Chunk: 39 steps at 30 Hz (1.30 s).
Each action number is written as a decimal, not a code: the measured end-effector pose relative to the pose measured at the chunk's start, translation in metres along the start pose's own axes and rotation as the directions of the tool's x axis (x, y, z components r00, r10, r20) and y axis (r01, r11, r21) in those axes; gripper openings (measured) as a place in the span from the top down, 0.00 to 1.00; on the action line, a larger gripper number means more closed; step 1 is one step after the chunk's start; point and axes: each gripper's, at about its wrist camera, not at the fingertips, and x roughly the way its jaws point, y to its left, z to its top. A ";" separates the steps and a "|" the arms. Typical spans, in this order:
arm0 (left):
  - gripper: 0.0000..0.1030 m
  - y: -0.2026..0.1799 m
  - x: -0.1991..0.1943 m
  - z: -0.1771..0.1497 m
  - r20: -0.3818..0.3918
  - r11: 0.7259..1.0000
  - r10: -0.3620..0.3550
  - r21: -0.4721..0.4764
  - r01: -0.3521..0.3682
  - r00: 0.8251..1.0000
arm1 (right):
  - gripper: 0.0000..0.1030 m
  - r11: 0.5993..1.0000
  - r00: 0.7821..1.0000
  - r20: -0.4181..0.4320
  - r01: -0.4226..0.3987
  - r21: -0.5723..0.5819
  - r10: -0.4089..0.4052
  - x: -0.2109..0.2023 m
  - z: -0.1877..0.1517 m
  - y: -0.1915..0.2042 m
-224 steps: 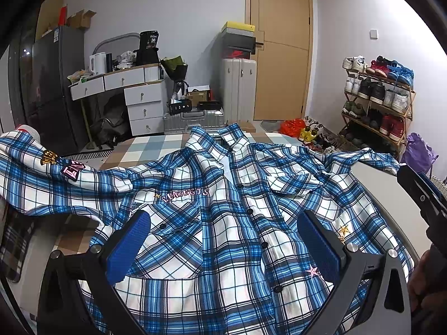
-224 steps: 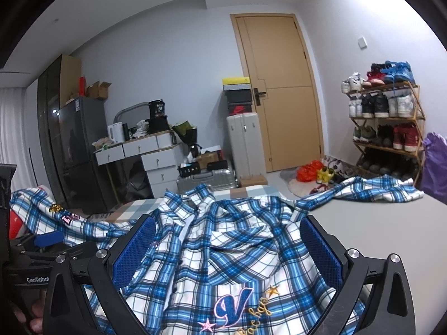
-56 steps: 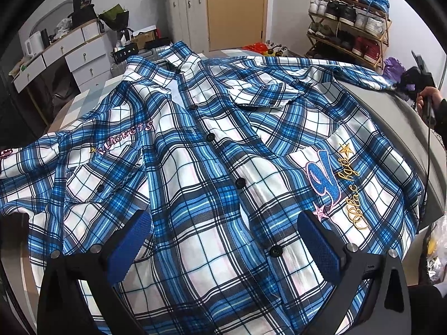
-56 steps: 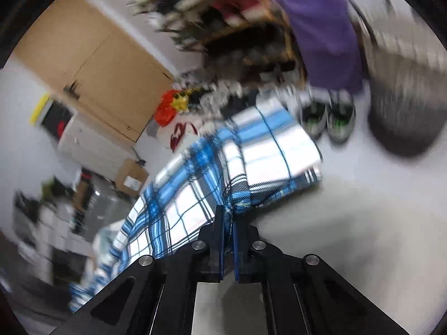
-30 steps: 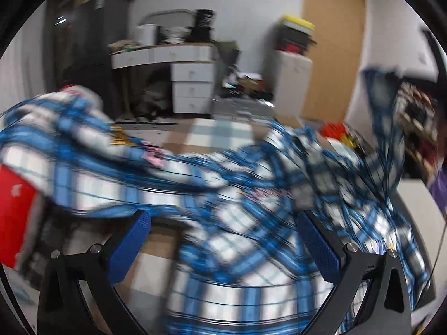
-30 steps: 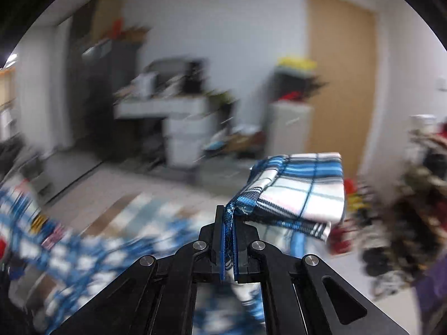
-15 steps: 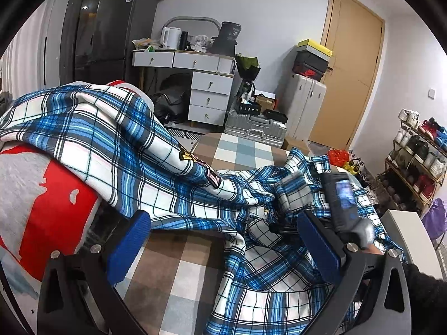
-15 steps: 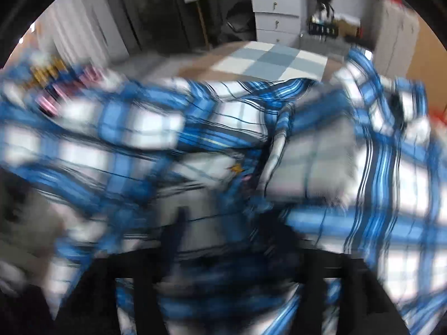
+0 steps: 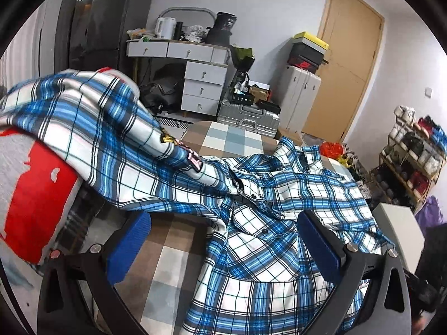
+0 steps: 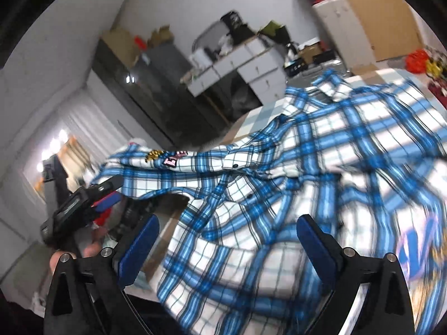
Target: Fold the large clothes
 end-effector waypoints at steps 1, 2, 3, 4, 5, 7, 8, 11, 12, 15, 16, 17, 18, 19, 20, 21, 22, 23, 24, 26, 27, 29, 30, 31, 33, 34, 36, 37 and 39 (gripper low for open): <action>0.01 -0.002 -0.002 0.000 0.007 1.000 0.001 0.003 -0.001 1.000 | 0.00 1.000 1.000 0.002 0.008 0.004 -0.008 -0.003 -0.002 0.001; 0.01 -0.006 -0.008 0.001 0.021 1.000 -0.003 0.006 0.003 1.000 | 0.00 1.000 1.000 -0.006 0.013 -0.005 -0.013 -0.005 -0.004 0.003; 0.01 -0.007 -0.012 0.001 0.032 1.000 -0.009 0.007 0.008 0.999 | 0.00 1.000 1.000 -0.005 0.007 -0.013 -0.007 -0.015 0.003 0.004; 0.01 -0.009 -0.018 0.001 0.043 1.000 -0.019 0.007 0.018 0.999 | 0.00 1.000 1.000 0.004 -0.010 -0.025 0.010 -0.017 0.003 0.006; 0.01 -0.009 -0.021 0.002 0.049 1.000 -0.021 0.004 0.020 0.999 | 0.00 0.999 1.000 0.012 -0.019 -0.036 0.020 -0.027 0.002 0.013; 0.01 -0.007 -0.028 0.004 0.046 1.000 -0.004 -0.004 0.004 0.999 | 0.00 0.999 0.999 0.025 -0.019 -0.040 0.020 -0.031 0.003 0.016; 0.01 -0.003 -0.033 0.007 0.042 1.000 0.004 -0.003 -0.004 0.999 | 0.00 0.999 0.999 0.023 -0.027 -0.039 0.027 -0.036 0.002 0.017; 0.01 0.015 -0.048 0.019 0.044 0.999 0.028 -0.026 -0.026 0.999 | 0.00 0.998 0.998 0.024 -0.052 -0.047 0.053 -0.038 0.000 0.020; 0.01 0.023 -0.052 0.024 0.046 0.999 0.028 -0.040 -0.026 0.999 | 0.00 0.997 0.998 0.018 -0.057 -0.051 0.058 -0.038 -0.001 0.022; 0.01 0.058 -0.072 0.040 0.058 0.995 0.023 -0.099 -0.017 0.998 | 0.00 0.996 0.998 0.001 -0.064 -0.063 0.065 -0.037 -0.005 0.026; 0.01 0.073 -0.080 0.046 0.065 0.992 0.019 -0.129 -0.010 0.998 | 0.00 0.996 0.998 -0.004 -0.065 -0.067 0.065 -0.037 -0.006 0.028; 0.01 0.090 -0.089 0.050 0.077 0.985 0.029 -0.170 -0.016 0.997 | 0.00 0.995 0.998 -0.010 -0.066 -0.069 0.066 -0.037 -0.007 0.029; 0.01 0.101 -0.094 0.052 0.085 0.979 0.030 -0.202 -0.012 0.996 | 0.00 0.995 0.998 -0.010 -0.070 -0.069 0.069 -0.037 -0.007 0.029; 0.01 0.118 -0.100 0.055 0.089 0.970 0.016 -0.243 0.006 0.996 | 0.00 0.995 0.997 -0.008 -0.078 -0.063 0.077 -0.037 -0.007 0.029; 0.01 0.134 -0.105 0.057 0.082 0.959 0.004 -0.284 0.019 0.997 | 0.00 0.995 0.997 -0.009 -0.081 -0.058 0.080 -0.037 -0.007 0.029; 0.01 0.145 -0.109 0.058 0.077 0.949 -0.006 -0.315 0.029 0.997 | 0.00 0.995 0.997 -0.009 -0.082 -0.055 0.082 -0.037 -0.007 0.028; 0.01 0.161 -0.111 0.058 0.066 0.933 -0.027 -0.358 0.049 0.997 | 0.00 0.995 0.997 -0.008 -0.083 -0.050 0.083 -0.037 -0.007 0.028; 0.01 0.176 -0.111 0.058 0.053 0.914 -0.052 -0.399 0.069 0.997 | 0.00 0.995 0.997 -0.010 -0.083 -0.046 0.083 -0.036 -0.007 0.028; 0.01 0.188 -0.110 0.056 0.045 0.893 -0.079 -0.440 0.090 0.996 | 0.00 0.996 0.996 -0.013 -0.084 -0.044 0.083 -0.035 -0.007 0.028; 0.01 0.213 -0.102 0.049 0.020 0.847 -0.154 -0.512 0.142 0.988 | 0.00 0.996 0.997 -0.017 -0.082 -0.039 0.082 -0.034 -0.008 0.028; 0.01 0.220 -0.098 0.046 0.012 0.830 -0.173 -0.536 0.152 0.985 | 0.00 0.996 0.997 -0.020 -0.080 -0.037 0.080 -0.033 -0.008 0.028; 0.01 0.239 -0.089 0.035 0.010 0.785 -0.204 -0.595 0.170 0.979 | 0.00 0.996 0.996 -0.025 -0.081 -0.029 0.081 -0.032 -0.009 0.027; 0.01 0.244 -0.086 0.031 0.013 0.766 -0.216 -0.618 0.178 0.976 | 0.00 0.996 0.996 -0.027 -0.080 -0.026 0.079 -0.031 -0.009 0.027; 0.01 0.250 -0.082 0.026 0.019 0.745 -0.228 -0.641 0.186 0.974 | 0.00 0.997 0.996 -0.029 -0.079 -0.023 0.078 -0.030 -0.010 0.027; 0.01 0.262 -0.069 0.015 0.036 0.683 -0.307 -0.688 0.246 0.951 | 0.00 0.997 0.997 -0.033 -0.074 -0.014 0.073 -0.028 -0.010 0.025; 0.01 0.264 -0.065 0.013 0.053 0.660 -0.335 -0.700 0.274 0.941 | 0.00 0.997 0.997 -0.035 -0.071 -0.009 0.070 -0.027 -0.011 0.025; 0.01 0.267 -0.059 0.012 0.074 0.634 -0.375 -0.707 0.314 0.924 | 0.00 0.998 0.997 -0.039 -0.067 0.000 0.067 -0.025 -0.011 0.023; 0.01 0.269 -0.057 0.013 0.079 0.625 -0.387 -0.710 0.325 0.919 | 0.00 0.998 0.997 -0.041 -0.064 0.003 0.064 -0.024 -0.012 0.022; 0.01 0.273 -0.055 0.013 0.111 0.605 -0.387 -0.719 0.343 0.915 | 0.00 0.998 0.997 -0.044 -0.059 0.006 0.059 -0.023 -0.013 0.022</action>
